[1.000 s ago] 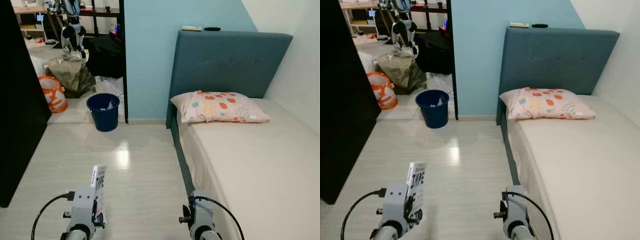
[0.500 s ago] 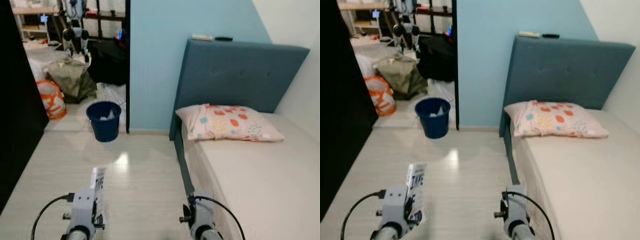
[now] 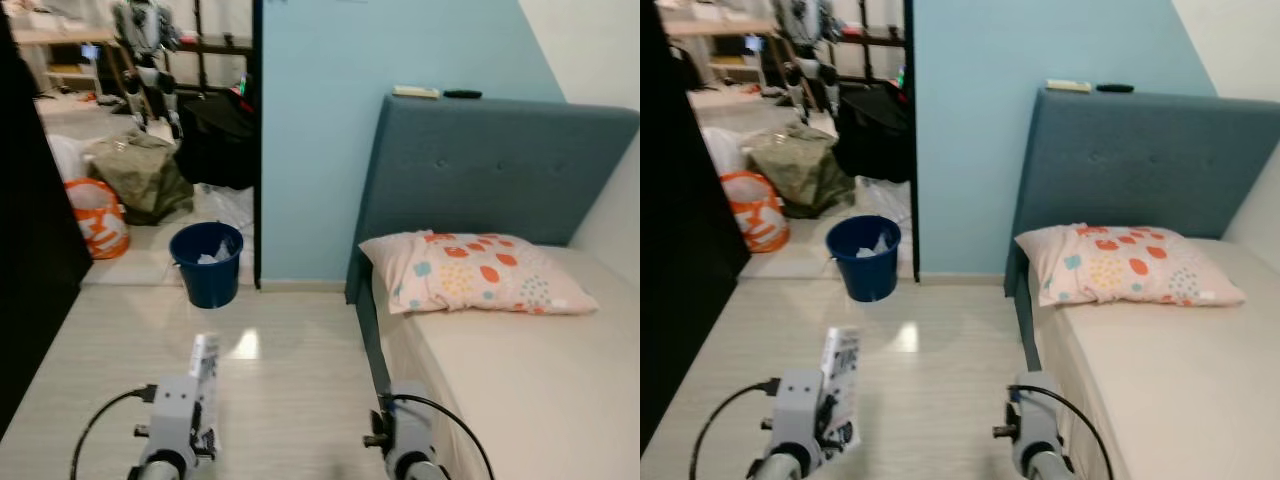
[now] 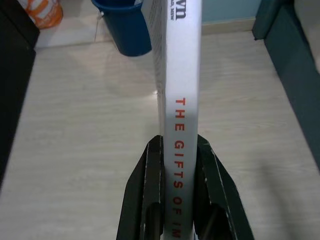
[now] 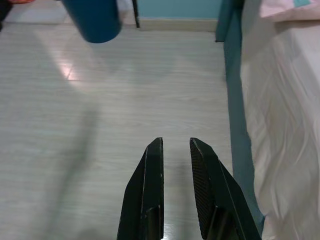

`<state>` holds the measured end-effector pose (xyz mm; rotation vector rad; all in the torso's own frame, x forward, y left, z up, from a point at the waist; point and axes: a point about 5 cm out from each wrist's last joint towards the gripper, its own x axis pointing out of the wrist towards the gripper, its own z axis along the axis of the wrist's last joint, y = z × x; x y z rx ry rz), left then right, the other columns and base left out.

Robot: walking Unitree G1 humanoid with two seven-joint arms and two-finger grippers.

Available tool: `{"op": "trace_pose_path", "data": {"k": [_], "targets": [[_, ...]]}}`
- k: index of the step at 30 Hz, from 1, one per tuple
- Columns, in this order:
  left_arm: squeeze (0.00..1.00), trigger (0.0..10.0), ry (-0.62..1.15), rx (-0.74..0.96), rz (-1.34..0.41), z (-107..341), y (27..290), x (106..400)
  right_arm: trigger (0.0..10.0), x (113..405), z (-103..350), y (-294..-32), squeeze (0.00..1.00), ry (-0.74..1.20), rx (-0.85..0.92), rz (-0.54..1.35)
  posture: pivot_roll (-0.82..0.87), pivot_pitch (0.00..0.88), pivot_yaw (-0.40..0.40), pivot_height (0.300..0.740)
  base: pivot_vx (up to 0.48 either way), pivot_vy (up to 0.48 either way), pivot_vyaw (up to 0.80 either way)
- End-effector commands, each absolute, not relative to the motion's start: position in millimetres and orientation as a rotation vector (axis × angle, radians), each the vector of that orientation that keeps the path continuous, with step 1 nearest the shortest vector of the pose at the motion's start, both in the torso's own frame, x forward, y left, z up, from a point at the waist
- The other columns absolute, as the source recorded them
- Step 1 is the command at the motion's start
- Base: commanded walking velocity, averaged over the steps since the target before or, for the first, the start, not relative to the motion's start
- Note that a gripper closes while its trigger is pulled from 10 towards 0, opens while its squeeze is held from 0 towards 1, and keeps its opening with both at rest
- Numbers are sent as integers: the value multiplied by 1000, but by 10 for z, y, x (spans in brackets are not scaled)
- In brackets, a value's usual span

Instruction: Clean up the room

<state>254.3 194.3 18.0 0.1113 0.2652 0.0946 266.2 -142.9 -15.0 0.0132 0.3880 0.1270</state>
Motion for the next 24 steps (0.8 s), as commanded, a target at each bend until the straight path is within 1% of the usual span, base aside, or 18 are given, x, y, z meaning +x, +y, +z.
{"op": "trace_pose_path", "data": {"k": [1, 24], "targets": [[0, 10000, 248, 115, 72, 193, 1884, 2543, 10000, 2633, -177, -1503, 0, 402, 7, 106, 46, 67, -56, 728, 401, 0, 0], [0, 10000, 255, 119, 67, 168, 1882, 2515, 10000, 2605, -201, -1504, 0, 413, 7, 105, 47, 71, -58, 728, 393, 0, 0]]}}
